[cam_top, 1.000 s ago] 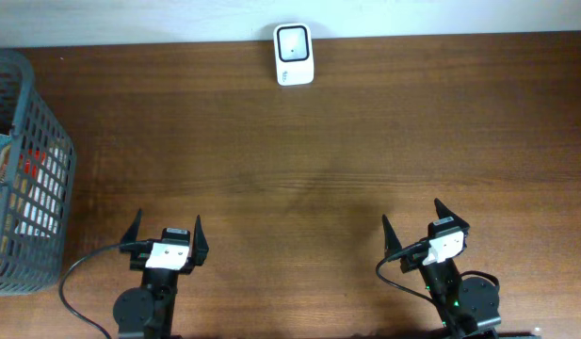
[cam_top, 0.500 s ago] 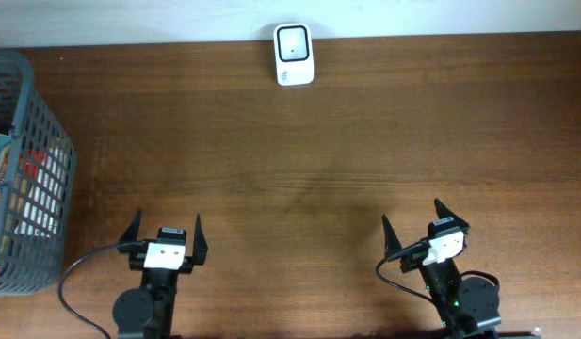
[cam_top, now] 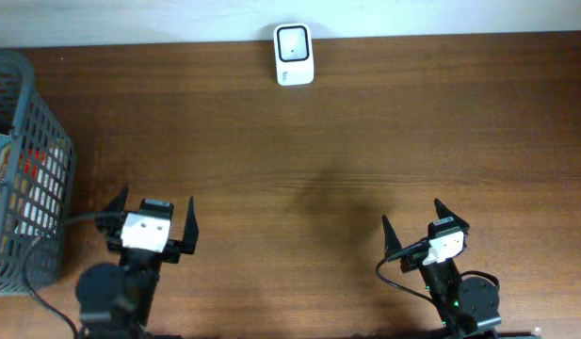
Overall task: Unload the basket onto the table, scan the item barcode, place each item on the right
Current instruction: 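Reach the left gripper into the grey basket toward the spaghetti pack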
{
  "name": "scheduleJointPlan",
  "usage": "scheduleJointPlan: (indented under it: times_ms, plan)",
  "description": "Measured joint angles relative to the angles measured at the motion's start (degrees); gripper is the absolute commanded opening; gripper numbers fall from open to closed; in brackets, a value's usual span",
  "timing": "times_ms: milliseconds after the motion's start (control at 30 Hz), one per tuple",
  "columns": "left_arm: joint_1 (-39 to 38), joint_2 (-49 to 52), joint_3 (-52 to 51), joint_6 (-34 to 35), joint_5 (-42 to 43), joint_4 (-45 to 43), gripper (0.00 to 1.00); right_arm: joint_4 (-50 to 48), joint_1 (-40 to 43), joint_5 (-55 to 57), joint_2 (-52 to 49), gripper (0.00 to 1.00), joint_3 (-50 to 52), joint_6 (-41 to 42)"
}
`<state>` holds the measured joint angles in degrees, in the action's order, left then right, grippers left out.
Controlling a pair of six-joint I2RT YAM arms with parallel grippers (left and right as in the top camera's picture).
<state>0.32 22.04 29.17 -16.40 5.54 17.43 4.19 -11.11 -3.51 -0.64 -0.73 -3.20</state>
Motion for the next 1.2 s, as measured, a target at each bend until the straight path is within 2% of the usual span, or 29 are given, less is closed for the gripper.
scheduleJointPlan:
  times_ms: [233,333,567,633,900,1000,1067,1100,1200]
  plan:
    - [0.0,17.4,18.7,0.0,3.7,12.1,0.99,0.0,0.0,0.0,0.0,0.99,0.0,0.0]
    - [0.0,27.0,30.3,0.0,5.0,20.1,0.99,0.0,0.0,0.0,0.0,0.99,0.0,0.0]
    - [0.0,56.5,69.4,0.0,9.6,51.3,0.99,0.0,0.0,0.0,0.0,0.99,0.0,0.0]
    - [0.0,60.6,73.8,0.0,11.5,52.3,0.99,0.0,0.0,0.0,0.0,0.99,0.0,0.0]
    - [-0.1,63.3,74.2,0.0,13.6,49.0,0.99,0.0,0.0,0.0,0.0,0.99,0.0,0.0]
    - [1.2,63.3,75.5,4.5,12.0,43.6,0.99,0.0,0.0,0.0,0.0,0.99,0.0,0.0]
    - [6.2,63.4,77.2,8.8,9.8,41.0,0.99,0.0,0.0,0.0,0.0,0.99,0.0,0.0]
    - [12.1,63.4,78.7,11.6,7.2,39.9,0.99,0.0,0.0,0.0,0.0,0.99,0.0,0.0]
    - [22.2,63.4,79.6,13.3,1.9,38.4,0.99,0.0,0.0,0.1,0.0,0.99,0.0,0.0]
